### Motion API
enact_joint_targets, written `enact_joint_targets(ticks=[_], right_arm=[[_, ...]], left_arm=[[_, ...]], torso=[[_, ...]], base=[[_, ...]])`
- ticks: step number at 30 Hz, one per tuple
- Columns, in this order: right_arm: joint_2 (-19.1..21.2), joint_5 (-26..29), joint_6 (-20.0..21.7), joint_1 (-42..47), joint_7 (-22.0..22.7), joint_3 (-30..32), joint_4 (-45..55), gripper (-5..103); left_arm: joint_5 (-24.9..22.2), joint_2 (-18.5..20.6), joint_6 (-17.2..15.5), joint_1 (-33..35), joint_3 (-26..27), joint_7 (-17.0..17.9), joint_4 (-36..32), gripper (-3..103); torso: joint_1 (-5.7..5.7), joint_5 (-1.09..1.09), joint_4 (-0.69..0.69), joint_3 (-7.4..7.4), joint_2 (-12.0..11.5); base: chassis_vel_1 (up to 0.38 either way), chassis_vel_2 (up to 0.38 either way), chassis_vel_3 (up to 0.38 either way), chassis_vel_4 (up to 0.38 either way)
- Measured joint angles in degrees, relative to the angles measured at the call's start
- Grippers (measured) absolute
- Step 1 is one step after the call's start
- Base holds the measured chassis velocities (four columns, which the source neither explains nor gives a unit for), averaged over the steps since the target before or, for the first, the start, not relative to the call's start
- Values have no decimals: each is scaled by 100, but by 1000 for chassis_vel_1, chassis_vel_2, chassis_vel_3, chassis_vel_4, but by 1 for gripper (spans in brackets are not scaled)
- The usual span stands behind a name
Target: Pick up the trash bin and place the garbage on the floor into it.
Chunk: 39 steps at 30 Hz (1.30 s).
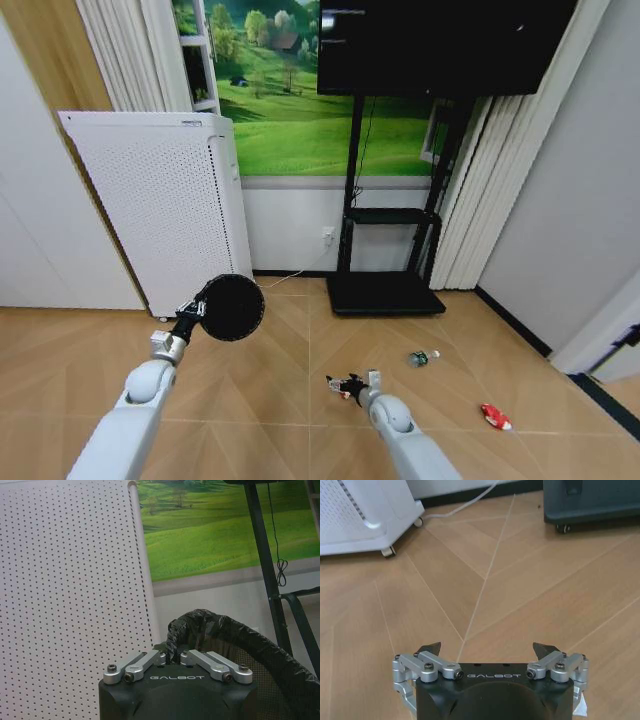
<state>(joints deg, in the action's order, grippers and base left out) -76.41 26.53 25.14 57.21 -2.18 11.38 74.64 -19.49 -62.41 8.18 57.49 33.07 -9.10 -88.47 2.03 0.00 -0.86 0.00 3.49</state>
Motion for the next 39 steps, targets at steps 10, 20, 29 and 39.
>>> enact_joint_targets(ticks=[10,20,29,39], right_arm=[[-186,-225,-59,-297,190,-109,-778,100],[-541,-740,-256,-694,736,-122,-1690,100],[-681,-871,-148,-864,1221,-54,-2023,100],[-779,-862,-115,-1102,1355,49,-2356,100]], left_arm=[[-58,55,-57,50,37,32,-119,8],[-165,133,-115,334,362,11,-367,8],[-228,151,-130,413,519,-60,-420,8],[-333,132,-129,362,544,-251,-326,8]], torso=[[0,0,-1,0,0],[0,0,0,0,0],[0,0,-1,0,0],[0,0,-1,0,0]], base=[[0,0,0,0],[0,0,0,0],[0,0,0,0],[0,0,0,0]])
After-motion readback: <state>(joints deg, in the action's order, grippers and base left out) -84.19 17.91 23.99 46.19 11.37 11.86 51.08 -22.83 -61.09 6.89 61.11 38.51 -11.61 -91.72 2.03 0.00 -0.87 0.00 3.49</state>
